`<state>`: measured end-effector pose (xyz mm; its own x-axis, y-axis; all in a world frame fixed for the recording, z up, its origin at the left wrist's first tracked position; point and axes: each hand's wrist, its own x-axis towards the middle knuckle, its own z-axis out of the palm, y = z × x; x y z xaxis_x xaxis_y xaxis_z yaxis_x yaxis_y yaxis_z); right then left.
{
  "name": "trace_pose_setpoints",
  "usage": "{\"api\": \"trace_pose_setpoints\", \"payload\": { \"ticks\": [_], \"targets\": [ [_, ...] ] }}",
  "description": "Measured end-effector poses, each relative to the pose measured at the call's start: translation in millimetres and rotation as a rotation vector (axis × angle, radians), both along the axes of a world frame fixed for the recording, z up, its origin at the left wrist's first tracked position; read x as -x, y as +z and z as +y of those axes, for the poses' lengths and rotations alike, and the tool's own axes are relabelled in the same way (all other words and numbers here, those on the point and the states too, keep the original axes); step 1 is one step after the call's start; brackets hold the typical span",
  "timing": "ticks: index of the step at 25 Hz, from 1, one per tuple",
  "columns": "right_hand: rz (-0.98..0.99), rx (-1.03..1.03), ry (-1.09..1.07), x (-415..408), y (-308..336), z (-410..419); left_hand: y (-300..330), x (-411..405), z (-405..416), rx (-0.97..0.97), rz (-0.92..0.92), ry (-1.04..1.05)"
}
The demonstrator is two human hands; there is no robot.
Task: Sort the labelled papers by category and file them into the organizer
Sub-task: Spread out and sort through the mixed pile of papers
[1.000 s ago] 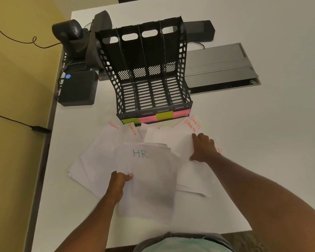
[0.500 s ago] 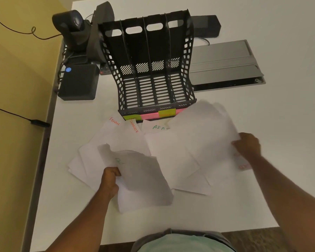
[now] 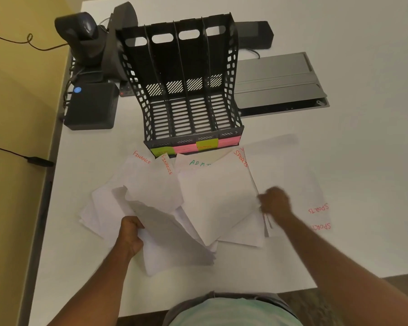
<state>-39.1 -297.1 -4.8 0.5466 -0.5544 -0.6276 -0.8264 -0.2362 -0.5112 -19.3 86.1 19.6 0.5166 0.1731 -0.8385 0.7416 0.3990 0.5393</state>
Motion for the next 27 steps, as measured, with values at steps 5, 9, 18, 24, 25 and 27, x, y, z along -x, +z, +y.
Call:
{"api": "trace_pose_setpoints", "payload": {
  "ticks": [5,9,18,24,25,27],
  "targets": [
    [0.155,-0.476,-0.396,14,-21,90,-8,2,3,-0.048,-0.028,-0.034],
    [0.06,-0.444,-0.465,-1,-13,93,-12,2,0,-0.065,-0.012,-0.052],
    [0.326,-0.17,-0.406,-22,-8,100,-8,4,-21,-0.062,0.036,-0.114],
    [-0.081,-0.501,-0.591,-16,-23,94,-13,3,-30,-0.091,0.049,-0.135],
    [-0.086,-0.517,-0.561,-18,-21,95,-16,4,-29,-0.1,0.049,-0.137],
    [-0.094,-0.592,-0.532,-25,-15,95,-20,5,-27,-0.099,0.042,-0.152]
  ]
}}
